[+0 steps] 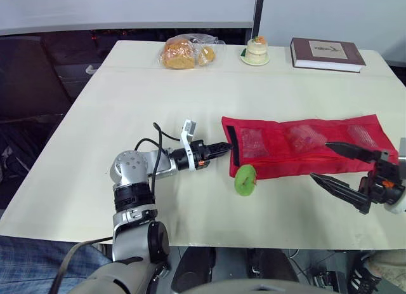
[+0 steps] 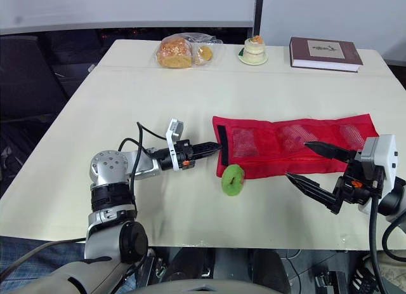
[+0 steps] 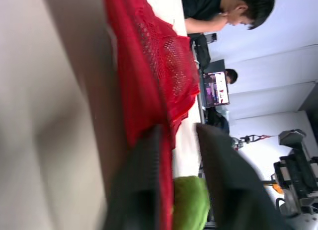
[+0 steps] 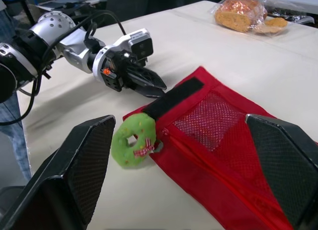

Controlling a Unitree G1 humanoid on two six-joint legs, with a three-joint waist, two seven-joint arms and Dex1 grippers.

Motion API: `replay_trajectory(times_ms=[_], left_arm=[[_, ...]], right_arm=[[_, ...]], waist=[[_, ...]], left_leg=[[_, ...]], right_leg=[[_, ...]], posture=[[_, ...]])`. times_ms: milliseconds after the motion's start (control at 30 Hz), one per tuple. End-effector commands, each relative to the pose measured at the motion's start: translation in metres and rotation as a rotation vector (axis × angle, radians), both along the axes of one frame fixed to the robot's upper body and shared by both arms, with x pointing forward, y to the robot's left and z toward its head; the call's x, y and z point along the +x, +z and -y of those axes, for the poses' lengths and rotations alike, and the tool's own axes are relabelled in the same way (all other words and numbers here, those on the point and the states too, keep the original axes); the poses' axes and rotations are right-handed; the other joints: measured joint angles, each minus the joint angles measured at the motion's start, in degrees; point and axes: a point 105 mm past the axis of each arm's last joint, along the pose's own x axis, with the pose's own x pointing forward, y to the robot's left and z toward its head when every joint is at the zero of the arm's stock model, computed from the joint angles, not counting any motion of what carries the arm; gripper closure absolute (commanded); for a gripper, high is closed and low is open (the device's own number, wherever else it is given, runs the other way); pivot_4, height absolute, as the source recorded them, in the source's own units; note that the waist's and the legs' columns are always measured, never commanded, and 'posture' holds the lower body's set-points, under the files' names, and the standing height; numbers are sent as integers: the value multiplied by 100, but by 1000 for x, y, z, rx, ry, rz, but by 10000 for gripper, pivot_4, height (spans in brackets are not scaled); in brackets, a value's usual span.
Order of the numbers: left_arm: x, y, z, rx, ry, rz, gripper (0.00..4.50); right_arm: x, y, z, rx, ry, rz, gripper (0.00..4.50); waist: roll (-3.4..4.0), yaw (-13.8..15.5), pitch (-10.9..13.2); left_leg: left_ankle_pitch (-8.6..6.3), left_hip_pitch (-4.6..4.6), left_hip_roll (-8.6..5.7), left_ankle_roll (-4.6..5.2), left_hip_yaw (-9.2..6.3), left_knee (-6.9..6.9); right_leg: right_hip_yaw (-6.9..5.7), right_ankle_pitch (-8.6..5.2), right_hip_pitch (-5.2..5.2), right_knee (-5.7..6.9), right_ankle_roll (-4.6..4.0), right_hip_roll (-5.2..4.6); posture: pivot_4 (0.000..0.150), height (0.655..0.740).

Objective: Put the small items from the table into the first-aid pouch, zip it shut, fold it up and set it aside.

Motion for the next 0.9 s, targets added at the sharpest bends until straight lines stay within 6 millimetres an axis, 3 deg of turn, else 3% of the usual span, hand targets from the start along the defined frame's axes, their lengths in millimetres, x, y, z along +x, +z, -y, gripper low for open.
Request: replay_trajectory(times_ms=[33, 300, 433, 667, 700, 767, 833, 900], left_arm=[[-3, 11, 8, -16, -34, 45, 44801], [2, 4, 7, 34, -19, 43, 44801], [2, -2, 2, 90, -19, 44, 44801], [0, -9, 2, 159, -43, 82, 44801], [0, -10, 2, 165, -45, 86, 40744], [1, -11, 2, 170, -45, 89, 38239], [3, -12, 3, 171, -38, 87, 27795], [3, -12, 6, 160, -44, 85, 24242]], right_arm=[[0, 7, -5, 6, 16, 47, 0], [7, -2, -9, -34, -12, 54, 0], [6, -12, -25, -30, 26, 25, 0], [12, -9, -26, -23, 16, 54, 0], [11, -9, -26, -24, 18, 55, 0], [10, -8, -26, -23, 21, 57, 0], [8, -7, -27, -17, 29, 59, 0], [7, -5, -28, -12, 37, 64, 0]], waist=[[0, -1, 0], [-1, -3, 0], [-1, -4, 1], [0, 3, 1], [0, 3, 1], [0, 3, 1], [0, 3, 1], [0, 3, 1]], left_leg=[[0, 0, 0, 0, 0, 0], [0, -1, 0, -1, -1, 0], [1, 0, 0, -3, -3, 0], [2, -6, 0, -5, -8, -1], [2, -7, 0, -5, -9, -2], [2, -8, 0, -6, -11, -2], [2, -9, 0, -5, -16, -2], [2, -9, 0, -5, -16, -2]], right_leg=[[0, 0, 0, 0, 0, 0], [0, 0, -1, -2, -1, -1], [0, -1, -1, -1, -2, -2], [-2, -1, -3, -7, -2, -5], [-1, -1, -3, -8, -3, -6], [-1, -1, -3, -8, -3, -8], [0, -2, -3, -9, -4, -10], [0, -9, -3, -9, -16, -12]], posture=[[1500, 7400], [1500, 7400], [1500, 7400], [1500, 7400], [1500, 7400], [1500, 7400], [1500, 7400], [1500, 7400]])
